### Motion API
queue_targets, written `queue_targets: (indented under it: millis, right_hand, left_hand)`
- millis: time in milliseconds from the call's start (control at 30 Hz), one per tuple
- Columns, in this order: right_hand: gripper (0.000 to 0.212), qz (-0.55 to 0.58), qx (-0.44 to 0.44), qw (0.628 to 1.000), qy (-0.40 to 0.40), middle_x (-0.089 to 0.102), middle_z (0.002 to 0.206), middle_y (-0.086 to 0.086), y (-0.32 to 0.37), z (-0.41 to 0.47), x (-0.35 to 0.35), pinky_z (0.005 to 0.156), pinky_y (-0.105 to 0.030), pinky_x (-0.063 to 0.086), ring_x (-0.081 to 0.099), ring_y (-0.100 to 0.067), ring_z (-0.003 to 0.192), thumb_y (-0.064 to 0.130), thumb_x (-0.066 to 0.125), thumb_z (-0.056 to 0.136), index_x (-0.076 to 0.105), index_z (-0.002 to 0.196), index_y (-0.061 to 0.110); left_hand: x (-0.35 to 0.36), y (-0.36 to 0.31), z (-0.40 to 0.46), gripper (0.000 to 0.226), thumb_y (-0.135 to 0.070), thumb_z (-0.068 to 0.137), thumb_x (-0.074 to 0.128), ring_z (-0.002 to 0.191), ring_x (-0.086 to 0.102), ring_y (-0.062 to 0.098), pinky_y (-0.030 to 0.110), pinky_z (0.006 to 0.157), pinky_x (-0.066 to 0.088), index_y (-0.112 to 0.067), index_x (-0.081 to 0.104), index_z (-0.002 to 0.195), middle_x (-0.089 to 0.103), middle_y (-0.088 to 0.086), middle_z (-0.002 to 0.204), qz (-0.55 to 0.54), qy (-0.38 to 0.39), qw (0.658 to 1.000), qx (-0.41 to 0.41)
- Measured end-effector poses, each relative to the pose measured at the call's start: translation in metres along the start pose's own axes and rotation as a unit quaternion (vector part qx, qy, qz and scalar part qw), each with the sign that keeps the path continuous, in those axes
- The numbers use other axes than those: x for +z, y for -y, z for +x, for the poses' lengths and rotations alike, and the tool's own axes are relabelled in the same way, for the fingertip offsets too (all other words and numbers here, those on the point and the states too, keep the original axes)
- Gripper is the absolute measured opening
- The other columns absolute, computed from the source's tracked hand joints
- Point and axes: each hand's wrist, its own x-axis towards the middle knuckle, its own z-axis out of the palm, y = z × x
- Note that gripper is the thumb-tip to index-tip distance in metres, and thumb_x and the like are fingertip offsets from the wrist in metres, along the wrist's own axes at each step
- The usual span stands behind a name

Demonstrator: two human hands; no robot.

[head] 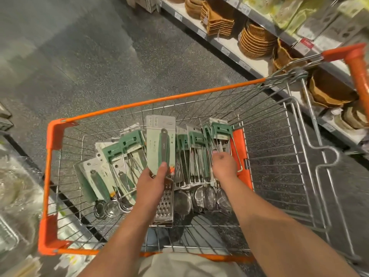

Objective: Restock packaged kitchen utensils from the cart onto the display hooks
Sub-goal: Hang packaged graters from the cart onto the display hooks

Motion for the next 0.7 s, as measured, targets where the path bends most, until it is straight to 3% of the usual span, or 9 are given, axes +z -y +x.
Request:
queue_targets:
  millis: [100,200,300,367,467,500,600,700]
  right_hand:
    - [0.021,-0.034,-0.015,0.998,-0.048,0.069,0.087,0.001,-0.004,-0.001,-0.007,0.082,-0.056,0.059,0.059,-0.021,0.063,0.036,0.040,0.109,0.059,0.107,0.026]
    - [0.022,-0.047,-0.041,0.995,-0.073,0.064,0.083,0.002,-0.002,-0.018,-0.026,0.080,-0.049,0.056,0.060,-0.021,0.067,0.037,0.039,0.110,0.055,0.099,0.027]
    - [0.022,-0.010,-0.074,0.995,-0.073,0.062,0.078,0.002,-0.001,-0.038,-0.041,0.076,-0.044,0.055,0.057,-0.019,0.066,0.037,0.040,0.110,0.054,0.093,0.031]
    - [0.020,0.049,-0.089,0.993,-0.055,0.062,0.081,0.002,0.002,-0.054,-0.049,0.071,-0.042,0.054,0.055,-0.018,0.067,0.036,0.042,0.110,0.052,0.092,0.036]
    - [0.018,0.130,-0.111,0.985,-0.015,0.062,0.090,0.007,0.012,-0.078,-0.056,0.066,-0.032,0.046,0.056,-0.010,0.074,0.027,0.044,0.110,0.057,0.099,0.031]
    - [0.018,0.143,-0.119,0.983,0.001,0.061,0.093,0.013,0.016,-0.085,-0.058,0.068,-0.025,0.044,0.056,-0.004,0.080,0.025,0.045,0.110,0.059,0.101,0.029]
    - [0.020,0.167,-0.126,0.975,0.075,0.062,0.102,0.015,0.026,-0.104,-0.061,0.080,-0.024,0.045,0.058,0.000,0.093,0.025,0.043,0.110,0.062,0.113,0.030]
    - [0.022,0.178,-0.122,0.966,0.145,0.066,0.093,-0.004,0.036,-0.118,-0.063,0.080,-0.034,0.054,0.064,-0.019,0.078,0.021,0.043,0.110,0.063,0.118,0.023]
  left_hand:
    - [0.008,-0.004,-0.001,0.113,-0.083,0.077,0.063,0.134,0.054,0.029,0.054,0.116,0.039,-0.016,0.027,0.160,0.050,0.009,0.153,-0.015,0.003,1.000,-0.001]
    - [0.017,-0.004,0.004,0.128,-0.097,0.053,0.066,0.132,0.057,0.035,0.061,0.110,0.044,-0.024,0.039,0.153,0.054,0.014,0.149,-0.026,0.024,0.999,-0.014]
    - [0.029,-0.003,0.011,0.134,-0.095,0.040,0.074,0.129,0.059,0.039,0.062,0.108,0.046,-0.021,0.046,0.148,0.058,0.017,0.144,-0.047,0.038,0.997,-0.055]
    - [0.038,-0.026,-0.004,0.123,-0.088,0.049,0.079,0.125,0.063,0.036,0.058,0.105,0.050,-0.016,0.049,0.145,0.062,0.018,0.140,-0.064,0.064,0.992,-0.091]
    - [0.049,-0.054,-0.030,0.056,-0.054,0.095,0.065,0.080,0.075,0.020,0.036,0.072,0.059,-0.006,0.062,0.124,0.077,0.010,0.098,-0.084,0.117,0.983,-0.113]
    - [0.052,-0.056,-0.034,0.048,-0.048,0.099,0.060,0.072,0.073,0.019,0.035,0.069,0.058,-0.006,0.064,0.122,0.077,0.007,0.088,-0.078,0.127,0.982,-0.117]
    - [0.054,-0.066,-0.049,0.050,-0.050,0.100,0.059,0.078,0.074,0.027,0.042,0.079,0.060,-0.006,0.067,0.122,0.079,0.013,0.095,-0.099,0.125,0.978,-0.133]
    - [0.043,-0.071,-0.059,0.050,-0.047,0.101,0.056,0.069,0.075,0.025,0.034,0.058,0.059,-0.004,0.065,0.124,0.078,0.015,0.093,-0.132,0.123,0.976,-0.121]
